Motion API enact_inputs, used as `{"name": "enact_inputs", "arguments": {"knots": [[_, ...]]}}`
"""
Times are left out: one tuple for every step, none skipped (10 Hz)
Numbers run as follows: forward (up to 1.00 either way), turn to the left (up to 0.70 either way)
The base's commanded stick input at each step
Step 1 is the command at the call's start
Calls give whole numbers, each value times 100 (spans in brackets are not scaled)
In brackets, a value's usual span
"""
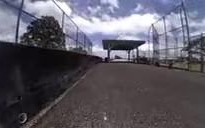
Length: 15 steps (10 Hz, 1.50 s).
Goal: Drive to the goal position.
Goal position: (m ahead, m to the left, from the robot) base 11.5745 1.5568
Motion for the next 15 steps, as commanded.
{"name": "enact_inputs", "arguments": {"knots": [[70,0],[70,0],[70,0],[70,0],[70,0],[70,0],[70,0],[70,0],[70,0],[70,0],[70,0],[70,0],[70,0],[70,0],[70,0]]}}
